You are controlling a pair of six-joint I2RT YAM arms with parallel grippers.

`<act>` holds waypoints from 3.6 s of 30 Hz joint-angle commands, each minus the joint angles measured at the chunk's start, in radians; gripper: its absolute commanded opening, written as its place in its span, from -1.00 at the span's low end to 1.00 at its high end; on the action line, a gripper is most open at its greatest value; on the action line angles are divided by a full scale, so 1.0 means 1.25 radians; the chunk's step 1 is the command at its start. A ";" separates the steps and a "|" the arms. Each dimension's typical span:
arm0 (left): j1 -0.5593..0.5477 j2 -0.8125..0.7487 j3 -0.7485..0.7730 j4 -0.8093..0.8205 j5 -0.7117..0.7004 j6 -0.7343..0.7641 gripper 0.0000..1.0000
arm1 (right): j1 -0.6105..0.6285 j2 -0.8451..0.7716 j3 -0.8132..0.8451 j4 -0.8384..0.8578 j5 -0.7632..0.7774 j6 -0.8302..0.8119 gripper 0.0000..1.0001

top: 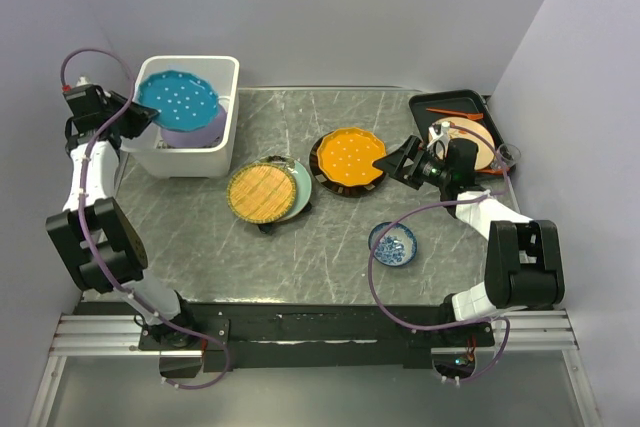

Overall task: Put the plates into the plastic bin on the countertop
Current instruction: Place the plate in the plastic bin, then pick up the plate at the center of the board.

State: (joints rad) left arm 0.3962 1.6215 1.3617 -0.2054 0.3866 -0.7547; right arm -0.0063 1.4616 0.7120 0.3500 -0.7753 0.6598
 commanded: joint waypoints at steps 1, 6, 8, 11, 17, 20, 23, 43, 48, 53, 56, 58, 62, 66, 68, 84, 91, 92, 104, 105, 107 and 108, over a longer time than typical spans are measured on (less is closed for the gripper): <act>-0.002 0.010 0.054 0.119 0.043 -0.042 -0.99 | 0.001 0.000 0.010 0.010 -0.004 -0.015 1.00; -0.016 0.066 0.106 0.060 0.015 -0.010 -0.99 | 0.000 0.005 0.006 0.017 -0.002 -0.010 1.00; -0.029 0.086 0.127 0.048 -0.002 -0.004 -0.99 | 0.001 0.009 0.005 0.017 -0.003 -0.010 1.00; -0.047 0.109 0.145 0.033 -0.024 0.007 -0.99 | 0.001 0.015 0.006 0.021 -0.007 -0.009 1.00; -0.080 0.172 0.230 -0.059 -0.076 0.060 -0.99 | 0.001 0.011 0.001 0.019 -0.004 -0.012 1.00; -0.089 0.199 0.254 -0.086 -0.087 0.069 -0.99 | 0.001 0.012 0.000 0.026 -0.008 -0.009 1.00; -0.090 0.224 0.269 -0.103 -0.071 0.068 -0.99 | 0.000 0.011 -0.006 0.038 -0.010 -0.005 1.00; -0.112 0.317 0.362 -0.271 -0.190 0.119 0.01 | 0.001 0.012 -0.016 0.046 -0.014 0.000 1.00; -0.112 0.315 0.375 -0.292 -0.220 0.125 0.46 | 0.001 0.005 -0.019 0.045 -0.014 -0.003 1.00; -0.111 0.312 0.389 -0.312 -0.248 0.133 0.61 | 0.001 0.000 -0.015 0.038 -0.013 -0.005 1.00; -0.111 0.285 0.383 -0.301 -0.245 0.133 0.67 | 0.001 -0.003 -0.012 0.026 -0.006 -0.010 1.00; -0.112 0.250 0.378 -0.285 -0.243 0.134 0.75 | 0.000 -0.007 -0.006 0.013 0.002 -0.016 1.00; -0.112 0.185 0.366 -0.262 -0.245 0.136 0.86 | 0.001 -0.011 0.008 -0.036 0.032 -0.028 1.00; -0.113 0.134 0.372 -0.259 -0.241 0.146 0.96 | 0.001 -0.006 0.022 -0.057 0.051 -0.032 1.00; -0.113 0.118 0.371 -0.250 -0.220 0.153 0.99 | 0.001 -0.003 0.026 -0.066 0.057 -0.032 1.00; -0.210 0.018 0.311 -0.176 -0.120 0.209 0.99 | 0.001 0.025 0.086 -0.152 0.159 -0.050 0.45; -0.268 0.009 0.284 -0.160 -0.095 0.212 0.99 | 0.001 0.069 0.104 -0.150 0.178 -0.036 0.22; -0.282 0.002 0.279 -0.155 -0.096 0.210 0.99 | 0.021 0.084 0.110 -0.150 0.182 -0.034 0.21; -0.395 0.011 0.237 -0.093 -0.048 0.200 0.99 | 0.055 0.140 0.162 -0.174 0.274 -0.019 0.04; -0.402 0.012 0.237 -0.091 -0.045 0.200 0.99 | 0.054 0.143 0.163 -0.177 0.282 -0.019 0.00; -0.421 0.015 0.232 -0.073 -0.031 0.201 0.99 | 0.057 0.146 0.168 -0.176 0.297 -0.017 -0.02; -0.427 0.013 0.224 -0.063 -0.025 0.201 0.99 | 0.057 0.149 0.168 -0.172 0.302 -0.016 -0.03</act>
State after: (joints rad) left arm -0.1036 1.6600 1.6558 -0.3725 0.3031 -0.5102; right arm 0.0578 1.6295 0.8738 0.1249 -0.4587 0.6319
